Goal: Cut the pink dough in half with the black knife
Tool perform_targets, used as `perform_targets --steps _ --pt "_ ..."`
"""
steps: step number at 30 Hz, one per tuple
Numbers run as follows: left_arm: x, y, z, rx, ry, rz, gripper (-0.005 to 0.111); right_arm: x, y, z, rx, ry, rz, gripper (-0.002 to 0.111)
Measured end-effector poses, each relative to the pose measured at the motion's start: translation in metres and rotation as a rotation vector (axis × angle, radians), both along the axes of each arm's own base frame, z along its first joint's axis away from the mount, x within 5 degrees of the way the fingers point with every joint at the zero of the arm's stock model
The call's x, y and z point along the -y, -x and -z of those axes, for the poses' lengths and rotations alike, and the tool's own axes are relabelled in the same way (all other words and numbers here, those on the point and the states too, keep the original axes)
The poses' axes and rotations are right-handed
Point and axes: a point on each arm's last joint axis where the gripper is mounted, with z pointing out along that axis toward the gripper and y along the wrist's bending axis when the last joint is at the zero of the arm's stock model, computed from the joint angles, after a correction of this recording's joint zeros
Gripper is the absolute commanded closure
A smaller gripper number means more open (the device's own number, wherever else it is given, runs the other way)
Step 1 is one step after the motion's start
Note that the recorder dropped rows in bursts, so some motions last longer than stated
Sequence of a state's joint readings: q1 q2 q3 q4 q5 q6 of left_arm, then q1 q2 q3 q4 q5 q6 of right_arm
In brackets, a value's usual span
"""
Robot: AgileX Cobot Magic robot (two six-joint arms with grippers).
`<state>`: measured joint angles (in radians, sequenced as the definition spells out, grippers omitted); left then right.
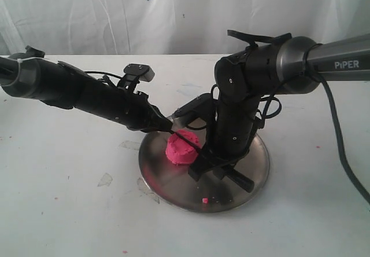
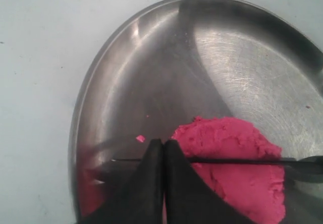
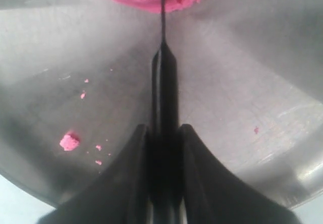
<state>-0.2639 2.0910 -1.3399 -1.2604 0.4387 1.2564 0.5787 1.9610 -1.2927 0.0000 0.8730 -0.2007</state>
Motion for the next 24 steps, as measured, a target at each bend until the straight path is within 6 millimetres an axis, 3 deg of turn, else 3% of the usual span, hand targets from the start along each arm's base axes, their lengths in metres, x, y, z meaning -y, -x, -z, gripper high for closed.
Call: perform_targets --steps 18,24 --pt "0.001 -0.004 -0.004 0.051 0.033 -0.027 0.107 0.000 0.000 0.000 -0.005 0.004 -0.002 0.108" --pt "0.003 -0.007 0.014 0.006 0.051 -0.046 0.107 0.000 0.001 0.000 -0.007 0.005 -0.002 0.108"
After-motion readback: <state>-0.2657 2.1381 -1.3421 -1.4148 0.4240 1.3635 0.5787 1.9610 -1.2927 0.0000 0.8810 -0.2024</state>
